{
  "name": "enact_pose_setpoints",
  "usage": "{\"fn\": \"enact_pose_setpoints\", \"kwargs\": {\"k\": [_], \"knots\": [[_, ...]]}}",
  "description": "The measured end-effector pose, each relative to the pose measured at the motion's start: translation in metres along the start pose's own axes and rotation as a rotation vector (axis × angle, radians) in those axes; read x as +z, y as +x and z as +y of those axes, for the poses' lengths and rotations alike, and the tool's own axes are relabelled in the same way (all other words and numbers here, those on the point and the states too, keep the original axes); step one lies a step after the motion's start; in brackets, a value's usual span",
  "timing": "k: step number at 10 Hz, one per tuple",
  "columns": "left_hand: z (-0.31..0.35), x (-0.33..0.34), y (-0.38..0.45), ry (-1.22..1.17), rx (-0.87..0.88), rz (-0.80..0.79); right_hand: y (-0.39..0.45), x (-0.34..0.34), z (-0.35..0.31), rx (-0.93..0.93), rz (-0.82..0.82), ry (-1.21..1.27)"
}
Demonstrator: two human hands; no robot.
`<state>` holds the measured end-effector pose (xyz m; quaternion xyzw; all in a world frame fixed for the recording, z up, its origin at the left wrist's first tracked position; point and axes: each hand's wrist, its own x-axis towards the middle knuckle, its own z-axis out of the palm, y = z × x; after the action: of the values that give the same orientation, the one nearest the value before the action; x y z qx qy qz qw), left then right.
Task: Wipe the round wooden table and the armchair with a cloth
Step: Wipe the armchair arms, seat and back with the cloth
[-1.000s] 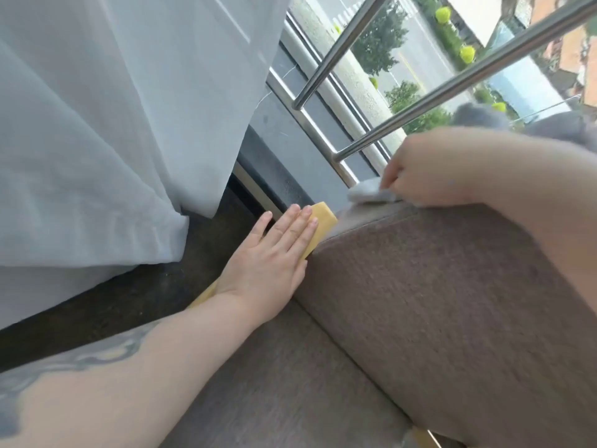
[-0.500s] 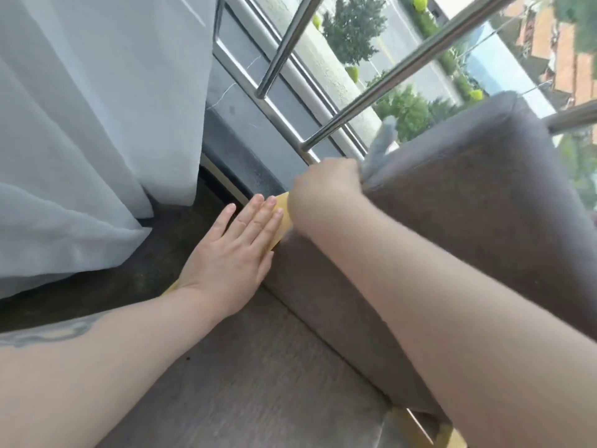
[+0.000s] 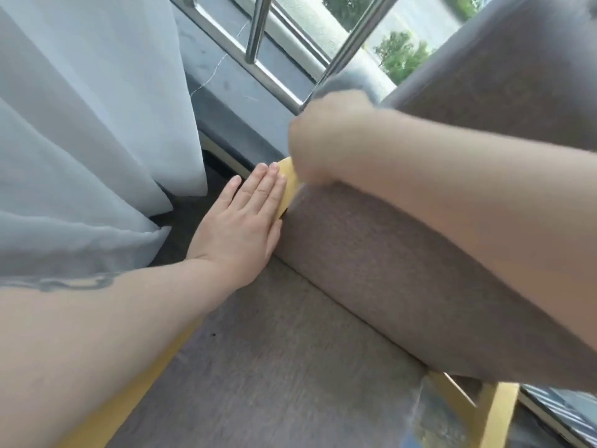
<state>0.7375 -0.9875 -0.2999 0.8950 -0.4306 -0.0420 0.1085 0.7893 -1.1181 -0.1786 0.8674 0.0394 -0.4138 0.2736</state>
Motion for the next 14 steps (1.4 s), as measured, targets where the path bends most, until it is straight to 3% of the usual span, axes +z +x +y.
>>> {"fn": "enact_pose_setpoints", "kwargs": {"k": [1, 2, 3, 4, 5, 6, 7, 8, 9, 10, 12, 13, 14], "knots": [[0.000, -0.001, 0.002, 0.013, 0.004, -0.010, -0.022, -0.021, 0.003, 0.194, -0.013, 0.034], [0.000, -0.003, 0.001, -0.053, 0.007, 0.014, -0.026, -0.019, -0.005, 0.057, 0.082, 0.097], [0.000, 0.000, 0.001, -0.033, 0.021, 0.016, -0.060, -0.028, 0.018, 0.035, 0.143, 0.269], [-0.002, 0.001, 0.002, -0.045, 0.023, -0.018, -0.085, -0.044, 0.071, 0.231, 0.278, 0.266], [-0.002, -0.002, 0.002, -0.077, 0.012, -0.027, -0.093, -0.042, 0.064, 0.371, 0.300, 0.135], [-0.001, -0.002, 0.003, -0.094, 0.014, 0.013, -0.085, -0.031, 0.036, 0.090, 0.324, 0.112], [-0.001, -0.002, 0.003, -0.119, 0.008, 0.030, -0.099, -0.052, 0.073, 0.144, 0.326, 0.206], [0.000, -0.001, 0.005, -0.102, 0.005, 0.006, -0.116, -0.056, 0.118, 0.372, 0.435, 0.232], [0.000, -0.002, 0.003, -0.097, -0.002, 0.015, -0.101, -0.049, 0.090, 0.337, 0.423, 0.196], [-0.001, -0.002, 0.001, -0.087, -0.001, 0.001, -0.071, -0.033, 0.051, 0.089, 0.358, 0.193], [-0.001, 0.001, 0.003, -0.056, -0.007, 0.031, -0.037, -0.019, 0.032, 0.193, 0.297, 0.132], [-0.002, 0.003, 0.001, -0.119, 0.001, 0.022, -0.019, 0.003, -0.021, 0.000, 0.173, 0.274], [-0.001, 0.003, 0.001, -0.092, -0.003, 0.036, -0.021, 0.007, -0.005, -0.019, 0.146, 0.386]]}}
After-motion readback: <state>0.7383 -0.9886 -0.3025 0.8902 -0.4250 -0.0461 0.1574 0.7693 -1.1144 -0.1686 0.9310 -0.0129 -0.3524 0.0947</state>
